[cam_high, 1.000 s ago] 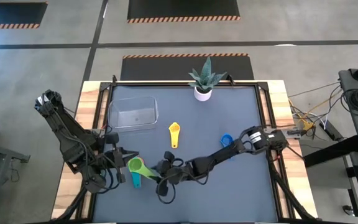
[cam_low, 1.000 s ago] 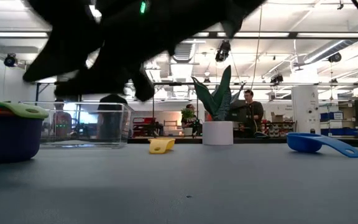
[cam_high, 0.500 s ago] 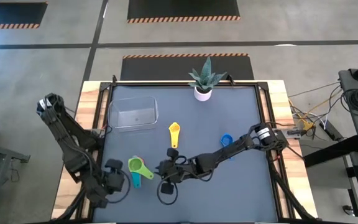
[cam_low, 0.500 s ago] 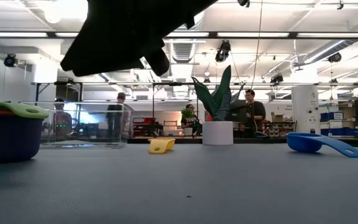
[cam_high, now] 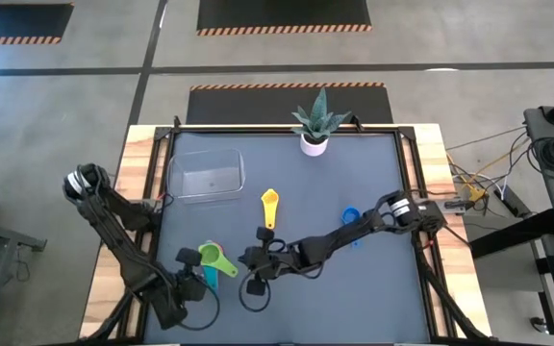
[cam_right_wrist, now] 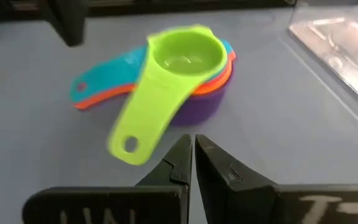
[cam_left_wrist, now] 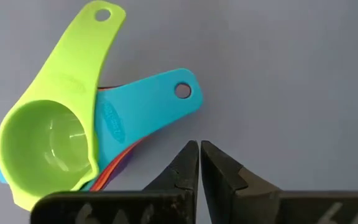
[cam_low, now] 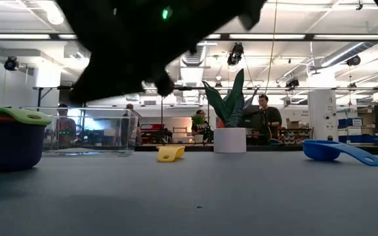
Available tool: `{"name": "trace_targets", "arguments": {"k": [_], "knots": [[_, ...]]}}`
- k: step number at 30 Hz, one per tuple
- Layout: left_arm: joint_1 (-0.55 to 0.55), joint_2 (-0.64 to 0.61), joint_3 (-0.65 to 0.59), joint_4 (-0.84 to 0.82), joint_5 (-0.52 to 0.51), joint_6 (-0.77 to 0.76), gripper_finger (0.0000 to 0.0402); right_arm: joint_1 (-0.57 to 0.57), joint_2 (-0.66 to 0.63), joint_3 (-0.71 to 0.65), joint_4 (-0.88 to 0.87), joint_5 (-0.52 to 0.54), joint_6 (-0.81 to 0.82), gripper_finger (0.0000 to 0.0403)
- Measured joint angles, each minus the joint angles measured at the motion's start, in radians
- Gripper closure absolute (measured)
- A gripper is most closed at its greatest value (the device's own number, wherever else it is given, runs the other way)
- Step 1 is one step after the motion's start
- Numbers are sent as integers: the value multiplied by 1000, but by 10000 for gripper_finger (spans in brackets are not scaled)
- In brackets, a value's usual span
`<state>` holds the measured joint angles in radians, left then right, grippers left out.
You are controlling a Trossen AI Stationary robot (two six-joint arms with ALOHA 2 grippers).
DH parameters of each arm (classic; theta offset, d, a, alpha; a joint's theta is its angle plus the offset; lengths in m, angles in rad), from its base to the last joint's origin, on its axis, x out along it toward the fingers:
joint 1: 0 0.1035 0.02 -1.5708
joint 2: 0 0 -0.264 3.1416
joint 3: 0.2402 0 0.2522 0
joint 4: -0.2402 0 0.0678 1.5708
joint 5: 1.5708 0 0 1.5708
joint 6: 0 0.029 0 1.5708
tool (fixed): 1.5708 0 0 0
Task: Nest measuring cups in basket
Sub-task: Stack the green measuring cup on top of the light blue measuring cup
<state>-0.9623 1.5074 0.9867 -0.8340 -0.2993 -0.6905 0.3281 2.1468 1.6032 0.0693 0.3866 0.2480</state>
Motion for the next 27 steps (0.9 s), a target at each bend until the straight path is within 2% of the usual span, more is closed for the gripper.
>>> {"name": "trace_targets", "arguments": {"k": [7,21,27], "knots": [[0,62,-2,5,-33,-30,402,-13,32,0,27,7,1,394],[2,73,-2,12,-84,-47,402,-10,32,0,46,-2,-15,394],[2,75,-2,13,-84,-64,402,-10,77,0,106,-3,-31,394]]}}
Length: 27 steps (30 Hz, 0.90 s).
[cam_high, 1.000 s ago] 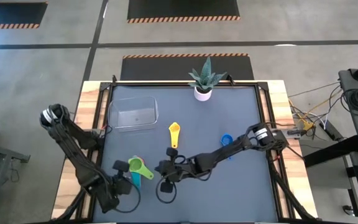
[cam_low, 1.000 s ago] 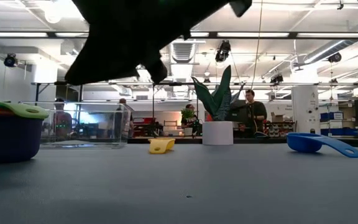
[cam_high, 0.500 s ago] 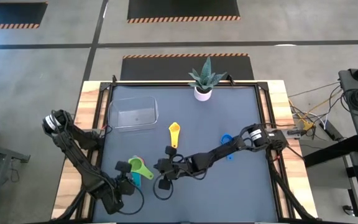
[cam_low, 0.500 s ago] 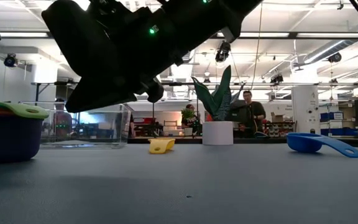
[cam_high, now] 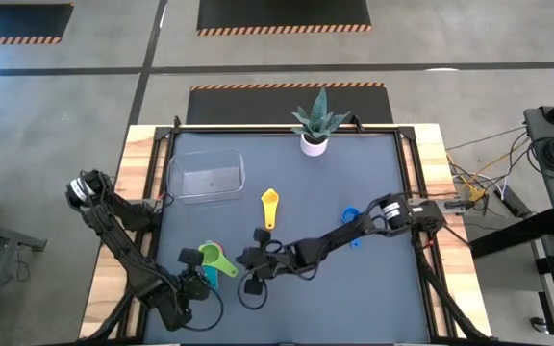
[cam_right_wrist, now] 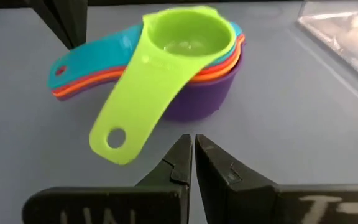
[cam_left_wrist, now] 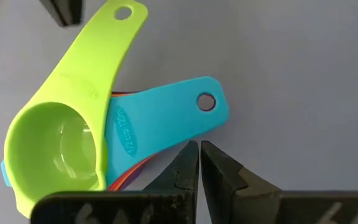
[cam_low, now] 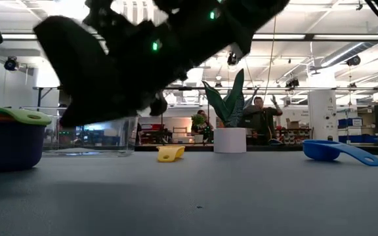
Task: Nest measuring cups in basket
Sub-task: Stack the green measuring cup on top of the light blue measuring cup
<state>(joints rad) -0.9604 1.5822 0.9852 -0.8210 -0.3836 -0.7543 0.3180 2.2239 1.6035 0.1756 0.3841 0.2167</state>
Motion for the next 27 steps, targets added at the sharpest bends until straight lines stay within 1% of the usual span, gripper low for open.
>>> {"name": "trace_targets", "arguments": {"k": [5,12,18,21,25,27], "knots": [[0,0,0,-3,0,-9,402,0,19,0,49,-25,2,394],[0,0,0,-6,0,-14,402,7,19,0,98,-26,7,394],[0,0,-2,-6,0,-15,402,16,18,0,103,-41,20,394],[0,0,-4,-3,0,-15,402,21,20,0,139,-46,32,394],[0,0,-6,-2,-1,-15,402,30,37,0,204,-49,16,394],[0,0,-6,-1,-1,-16,402,32,37,0,194,-43,8,394]]}}
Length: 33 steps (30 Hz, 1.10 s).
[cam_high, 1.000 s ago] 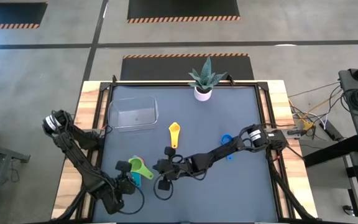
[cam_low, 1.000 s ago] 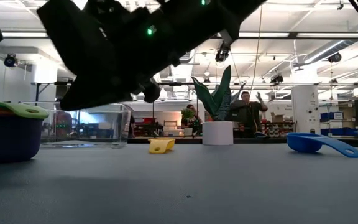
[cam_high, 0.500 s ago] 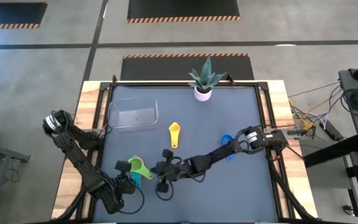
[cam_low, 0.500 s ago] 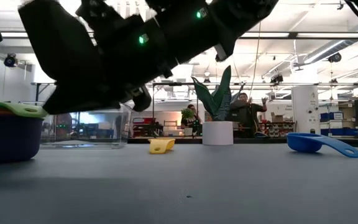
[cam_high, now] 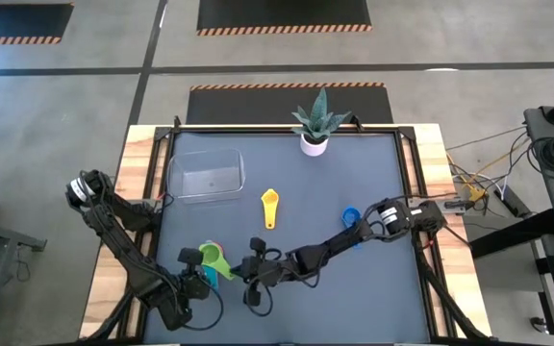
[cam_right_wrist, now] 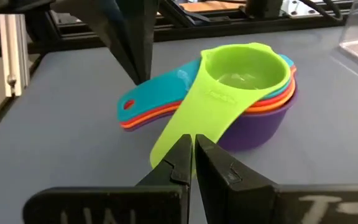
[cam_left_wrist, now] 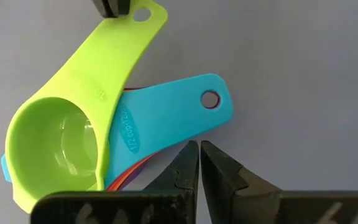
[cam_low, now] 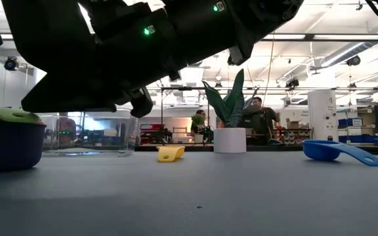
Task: Nest measuring cups in basket
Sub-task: Stack the green measuring cup on top of the light blue measuring cup
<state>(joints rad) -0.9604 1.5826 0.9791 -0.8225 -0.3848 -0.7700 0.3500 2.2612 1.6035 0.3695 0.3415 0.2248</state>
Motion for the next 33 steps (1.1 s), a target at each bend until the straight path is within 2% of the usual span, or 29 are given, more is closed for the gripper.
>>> {"name": "trace_targets", "arguments": {"k": [5,8,13,15,21,26,33], "knots": [[0,0,0,0,0,-2,402,-2,-19,0,-16,5,-26,394],[0,0,0,-3,0,-2,402,-3,-57,0,-82,-11,-56,394],[0,0,0,-5,0,-2,402,-26,-107,0,-255,-165,-150,394],[0,0,0,-5,0,-3,402,-42,-108,0,-276,-185,-183,394],[0,0,0,1,0,-3,402,-71,-63,0,-222,-195,-226,394],[2,0,0,0,0,-3,402,-68,-26,-1,-101,-241,-250,394],[2,0,0,-5,-1,-3,402,-67,-23,-1,-10,-241,-259,394]]}}
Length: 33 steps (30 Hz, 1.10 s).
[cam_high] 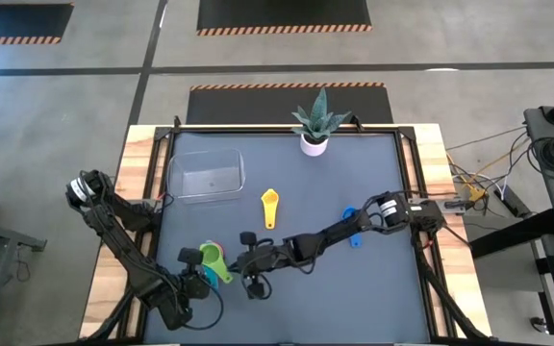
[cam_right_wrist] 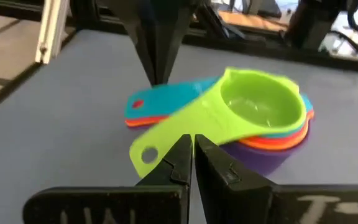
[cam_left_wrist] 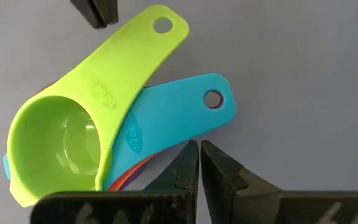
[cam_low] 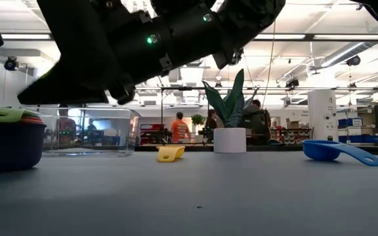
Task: Nest measuring cups in basket
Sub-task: Stack the green measuring cup on top of the light blue measuring cup
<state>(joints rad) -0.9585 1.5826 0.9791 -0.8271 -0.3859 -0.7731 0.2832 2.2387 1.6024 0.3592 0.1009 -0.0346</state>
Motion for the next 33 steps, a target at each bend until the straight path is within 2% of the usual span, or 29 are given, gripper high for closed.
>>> {"name": "trace_targets", "arguments": {"k": [19,33], "knots": [[0,0,0,-2,-1,-3,402,-13,-27,1,-148,4,-64,394],[3,0,0,-4,-1,-3,402,-7,70,12,96,-5,-27,394]]}}
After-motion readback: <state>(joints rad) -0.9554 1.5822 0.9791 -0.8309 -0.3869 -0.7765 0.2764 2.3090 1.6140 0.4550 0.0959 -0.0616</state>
